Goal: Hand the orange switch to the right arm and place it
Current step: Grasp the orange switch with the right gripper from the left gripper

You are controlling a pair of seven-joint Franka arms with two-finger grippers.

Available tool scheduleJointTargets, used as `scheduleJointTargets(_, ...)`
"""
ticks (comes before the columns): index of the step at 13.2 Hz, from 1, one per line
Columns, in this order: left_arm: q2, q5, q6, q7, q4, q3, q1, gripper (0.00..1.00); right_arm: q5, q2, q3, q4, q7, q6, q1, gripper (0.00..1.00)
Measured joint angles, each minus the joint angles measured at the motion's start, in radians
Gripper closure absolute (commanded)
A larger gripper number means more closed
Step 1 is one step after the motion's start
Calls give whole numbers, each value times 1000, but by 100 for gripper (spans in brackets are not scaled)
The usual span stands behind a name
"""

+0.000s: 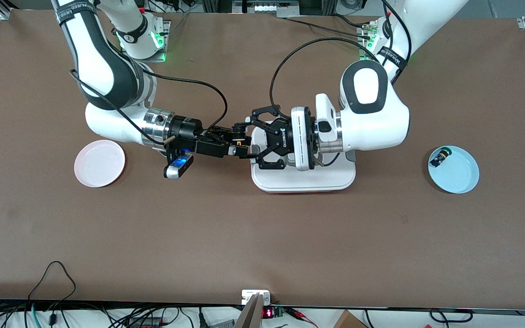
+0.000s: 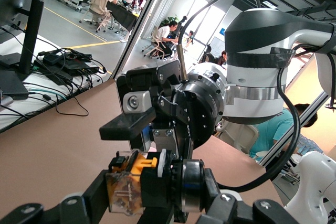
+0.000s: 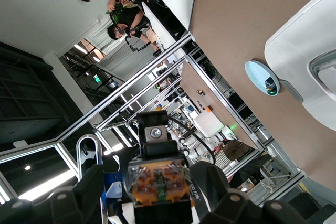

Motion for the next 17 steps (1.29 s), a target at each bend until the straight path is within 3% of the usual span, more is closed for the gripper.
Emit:
scheduleJointTargets(2,0,0,0,0,0,0,0,91,0,0,-1,3,0,0,-1,16)
scheduleJointTargets(13,-1,-2,1,0,2,0,0,91,-6,-12,-12,-20,-7,-79,-26,41)
scheduleJointTargets(17,-1,-4,3,0,3,0,1,91,-10,-12,-12,-25,-16,-83,-28,61)
